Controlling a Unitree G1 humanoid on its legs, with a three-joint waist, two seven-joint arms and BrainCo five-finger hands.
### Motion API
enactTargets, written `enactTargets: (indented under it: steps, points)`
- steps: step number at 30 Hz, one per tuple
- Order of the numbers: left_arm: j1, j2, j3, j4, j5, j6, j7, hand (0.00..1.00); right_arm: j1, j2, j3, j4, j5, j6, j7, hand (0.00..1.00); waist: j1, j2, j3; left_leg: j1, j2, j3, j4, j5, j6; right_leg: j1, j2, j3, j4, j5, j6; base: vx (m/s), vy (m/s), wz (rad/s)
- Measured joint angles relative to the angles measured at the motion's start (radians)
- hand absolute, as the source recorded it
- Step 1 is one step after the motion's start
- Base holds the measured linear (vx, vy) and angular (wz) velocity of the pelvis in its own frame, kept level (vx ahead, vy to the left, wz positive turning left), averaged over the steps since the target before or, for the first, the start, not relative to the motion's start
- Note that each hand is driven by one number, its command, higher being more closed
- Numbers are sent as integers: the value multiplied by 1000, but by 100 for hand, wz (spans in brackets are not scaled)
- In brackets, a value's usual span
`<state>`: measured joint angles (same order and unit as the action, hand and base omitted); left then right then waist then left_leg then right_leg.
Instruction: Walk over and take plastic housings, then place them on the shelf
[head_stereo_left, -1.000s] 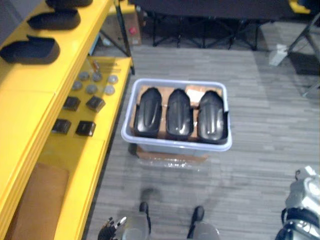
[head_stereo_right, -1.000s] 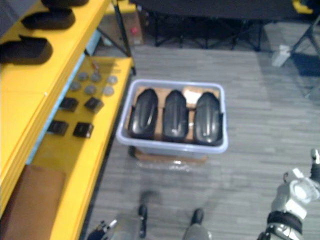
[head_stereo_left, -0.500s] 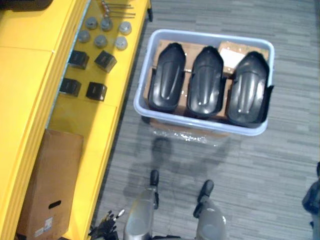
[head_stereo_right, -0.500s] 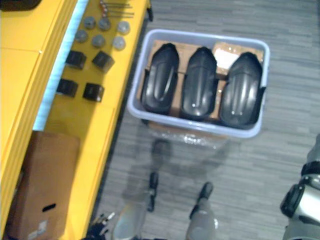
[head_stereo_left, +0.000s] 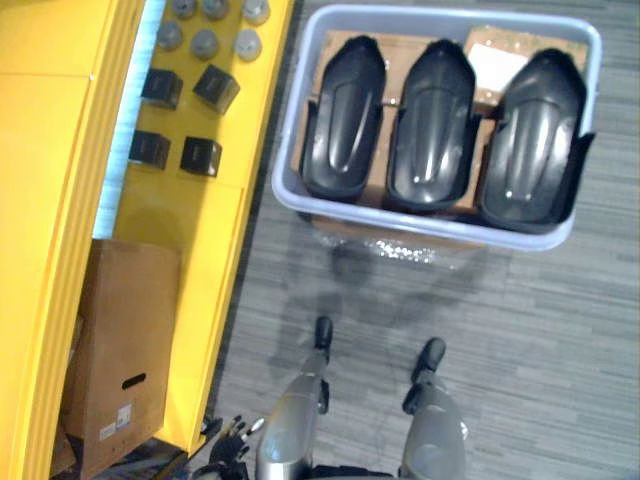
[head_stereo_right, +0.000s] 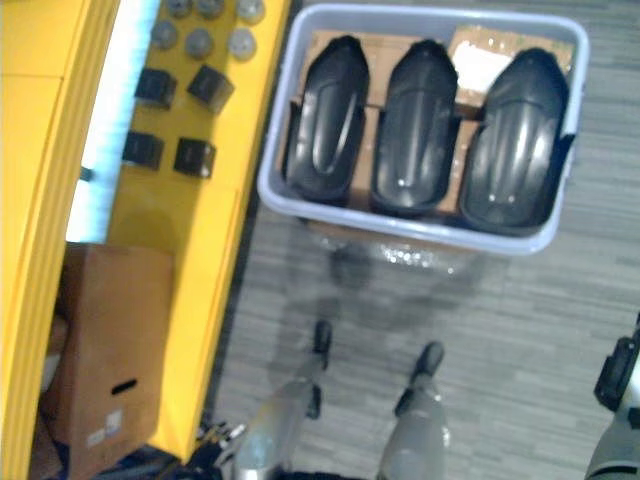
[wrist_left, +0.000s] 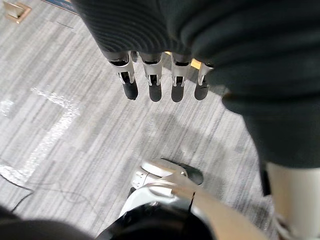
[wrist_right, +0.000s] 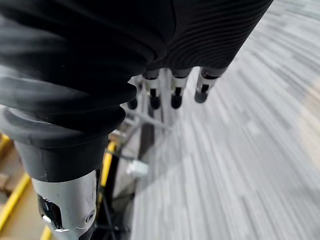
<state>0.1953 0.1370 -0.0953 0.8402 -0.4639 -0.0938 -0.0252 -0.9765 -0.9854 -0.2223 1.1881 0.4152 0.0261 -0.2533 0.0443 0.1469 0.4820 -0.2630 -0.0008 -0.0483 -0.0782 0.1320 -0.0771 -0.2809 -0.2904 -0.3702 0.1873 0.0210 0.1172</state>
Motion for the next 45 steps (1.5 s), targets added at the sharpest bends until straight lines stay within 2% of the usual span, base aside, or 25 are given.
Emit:
enactTargets:
  steps: [6, 15, 19, 21, 27, 33, 37, 40, 42, 45]
  points:
    - [0, -5, -27, -4, -11, -3, -23, 0, -31, -36, 71, 6, -51, -1, 68, 0, 2, 35, 14, -16, -15, -7, -1, 14, 6, -28, -24, 12, 34, -20, 9, -36, 23, 6]
    - [0, -3, -37, -4, -14, -13, -47, 0, -33, -36, 166, 18, -116, -24, 185, 0, -2, 38, 14, -35, -11, -5, -2, 26, 1, -56, -24, 17, 52, -21, 9, -12, 0, -1]
    - [0, 1, -45, 0, -42, -14, -65, 0, -33, -36, 187, 39, -116, -26, 232, 0, -1, 38, 14, -44, -9, -6, -2, 33, -2, -70, -24, 19, 61, -20, 9, -8, -1, 0]
    - [0, 1, -47, 0, -48, -15, -66, 0, -33, -36, 190, 39, -116, -41, 256, 0, 0, 39, 14, -44, -9, -7, -2, 34, -4, -71, -24, 19, 63, -20, 9, 0, 0, 0]
    - [0, 7, -73, 3, -76, -33, -73, 0, -65, -36, 256, 19, -116, -98, 278, 0, 1, 40, 13, -55, -8, -6, -2, 39, -4, -86, -24, 22, 67, -19, 10, 0, 0, 0]
    - [0, 7, -78, 3, -96, -37, -96, 0, -122, -36, 319, -4, -116, -132, 280, 0, 15, 41, 13, -56, -8, -7, -2, 39, -4, -88, -24, 21, 68, -19, 10, 0, 0, 0]
    - [0, 4, -84, 3, -119, -39, -110, 0, -146, -38, 333, -25, -116, -131, 279, 0, 27, 55, 14, -64, -9, -19, -2, 40, -5, -92, -24, 17, 69, -19, 10, -5, -6, 4]
    - [0, 0, -87, 1, -120, -40, -114, 0, -170, -37, 363, -36, -116, -111, 279, 0, 37, 68, 13, -79, -9, -23, -2, 45, -5, -109, -26, 14, 77, -19, 10, -3, -3, 4]
    - [0, 0, -95, 1, -121, -42, -115, 0, -176, -37, 364, -23, -116, -42, 275, 0, 52, 69, 12, -78, -10, -24, -2, 45, -5, -109, -27, 14, 79, -20, 9, 0, 0, 0]
    - [0, 0, -117, 2, -125, -44, -114, 0, -182, -37, 366, 9, -117, 18, 275, 0, 60, 69, 12, -79, -15, -25, -2, 47, -3, -109, -32, 13, 81, -20, 9, -5, 12, 3]
